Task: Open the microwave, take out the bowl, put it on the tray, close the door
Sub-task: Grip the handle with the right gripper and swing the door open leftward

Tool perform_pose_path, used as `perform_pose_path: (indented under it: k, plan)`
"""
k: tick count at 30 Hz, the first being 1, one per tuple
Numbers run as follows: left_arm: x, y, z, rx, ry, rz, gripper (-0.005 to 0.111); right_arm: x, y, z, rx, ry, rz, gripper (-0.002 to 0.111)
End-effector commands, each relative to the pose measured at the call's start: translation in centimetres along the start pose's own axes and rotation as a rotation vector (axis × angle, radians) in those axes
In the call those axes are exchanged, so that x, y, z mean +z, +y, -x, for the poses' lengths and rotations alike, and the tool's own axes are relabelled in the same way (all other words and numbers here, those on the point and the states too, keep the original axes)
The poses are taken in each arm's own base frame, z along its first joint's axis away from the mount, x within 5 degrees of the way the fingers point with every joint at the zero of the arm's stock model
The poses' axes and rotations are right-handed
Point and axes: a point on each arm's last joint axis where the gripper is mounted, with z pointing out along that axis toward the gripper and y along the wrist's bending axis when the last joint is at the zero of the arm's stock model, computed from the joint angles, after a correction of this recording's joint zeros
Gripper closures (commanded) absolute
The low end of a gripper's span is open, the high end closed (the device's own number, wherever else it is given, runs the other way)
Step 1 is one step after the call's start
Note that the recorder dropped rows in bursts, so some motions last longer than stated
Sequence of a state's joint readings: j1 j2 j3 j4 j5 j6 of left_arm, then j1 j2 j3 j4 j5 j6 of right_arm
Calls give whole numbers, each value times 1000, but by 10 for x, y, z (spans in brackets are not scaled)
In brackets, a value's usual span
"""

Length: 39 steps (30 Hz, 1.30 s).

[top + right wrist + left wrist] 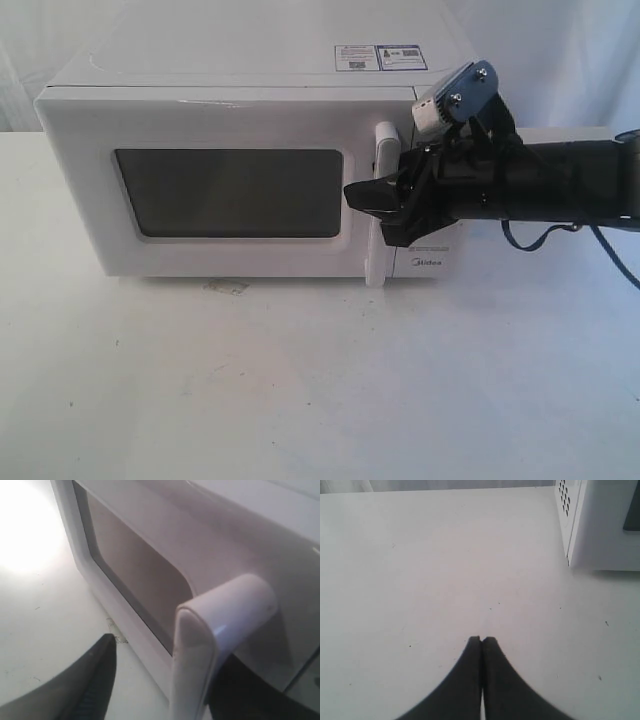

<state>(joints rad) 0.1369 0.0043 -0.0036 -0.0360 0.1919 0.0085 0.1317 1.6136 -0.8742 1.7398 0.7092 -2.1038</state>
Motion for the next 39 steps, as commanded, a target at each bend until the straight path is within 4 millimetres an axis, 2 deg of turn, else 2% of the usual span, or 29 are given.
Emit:
perform_pose_path:
  k: [1,5,7,10,14,20,23,25,28,29,35,39]
  plan:
    - [0,0,0,-13,-6,-1,107,3,11,5,-140,-13,192,108]
    - [0,0,0,-13,-6,-1,107,-4,31,9,-231,-40,439,108]
    - [0,0,0,-13,-6,-1,107,-6,35,12,-233,-68,497,108]
    - [0,0,0,-13,-6,-1,107,-2,27,11,-213,-42,389,108]
    - [0,0,0,-13,-6,-1,107,3,10,5,-105,59,208,108]
    - [0,0,0,-13,-6,-1,107,2,16,6,-88,48,276,108]
    - [0,0,0,-13,-6,-1,107,2,17,6,-11,56,276,108]
    - [0,0,0,-13,-6,-1,107,1,17,6,73,69,281,97]
    - [0,0,0,-13,-6,-1,107,0,20,7,123,73,308,61]
    - [0,0,0,-13,-6,-1,107,0,20,7,154,78,309,53]
    - [0,0,0,-13,-6,-1,107,-16,32,13,119,161,347,51]
    - [0,0,0,-13,-6,-1,107,-33,41,20,151,240,339,58]
